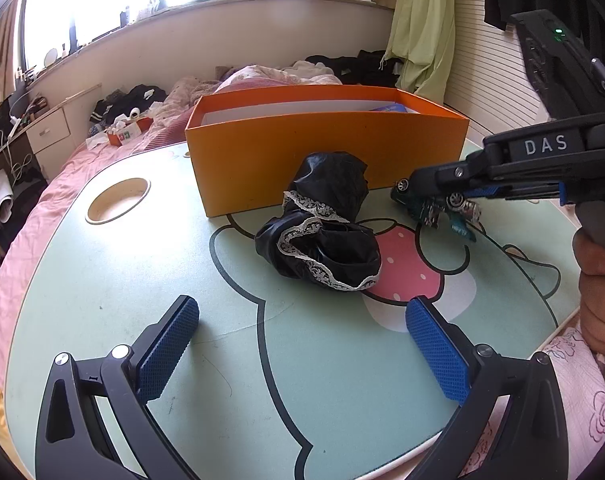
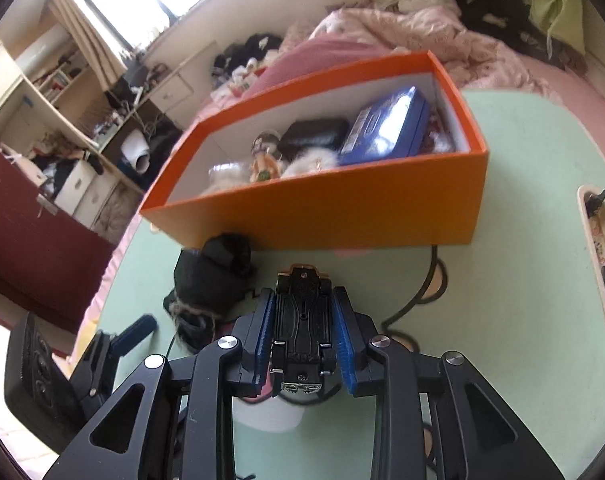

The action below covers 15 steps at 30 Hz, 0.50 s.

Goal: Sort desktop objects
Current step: 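Lift the toy car out and set it beside the black cloth, right gripper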

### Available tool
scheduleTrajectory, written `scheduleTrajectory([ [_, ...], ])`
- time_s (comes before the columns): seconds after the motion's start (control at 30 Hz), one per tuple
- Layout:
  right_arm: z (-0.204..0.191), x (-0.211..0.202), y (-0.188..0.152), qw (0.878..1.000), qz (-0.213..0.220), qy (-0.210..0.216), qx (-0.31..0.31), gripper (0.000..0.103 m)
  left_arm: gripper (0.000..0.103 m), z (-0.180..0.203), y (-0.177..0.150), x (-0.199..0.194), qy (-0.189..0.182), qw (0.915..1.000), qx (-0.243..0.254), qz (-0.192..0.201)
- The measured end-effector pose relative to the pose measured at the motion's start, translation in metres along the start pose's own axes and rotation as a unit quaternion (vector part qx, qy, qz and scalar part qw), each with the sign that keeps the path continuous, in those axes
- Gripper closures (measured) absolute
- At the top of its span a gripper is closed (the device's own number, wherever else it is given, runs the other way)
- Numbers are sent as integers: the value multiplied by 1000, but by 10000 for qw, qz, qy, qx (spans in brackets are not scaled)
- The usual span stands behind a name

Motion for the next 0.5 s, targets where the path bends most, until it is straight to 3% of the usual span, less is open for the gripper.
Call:
scheduleTrajectory([
  [0.03,0,-6,-1,9999,130,-27,-27,52,0,0,0,0,0,10000,1,0],
  [0.1,0,-18,-9,9992,359,-22,-182,33,0,0,0,0,-3,10000,1,2],
  [0.3,8,-26,-44,9951,213,-752,-607,32,0,0,-1,0,-8,10000,11,2],
  [0.47,1,-19,-62,9797,229,-1514,-1293,11,0,1,0,-1,-5,10000,24,1],
  [0.5,1,-16,-63,9788,207,-1518,-1358,2,0,1,0,-1,-4,10000,27,1],
])
Point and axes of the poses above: each gripper's, at about its wrist camera, not at the fingertips, and x roughly the way its jaws point, z to its right, y to its top, the point moved 4 cm from there along x, roughly the way its jaws point, and after that the axes turned 1 degree about -x, right-handed, at the moved point
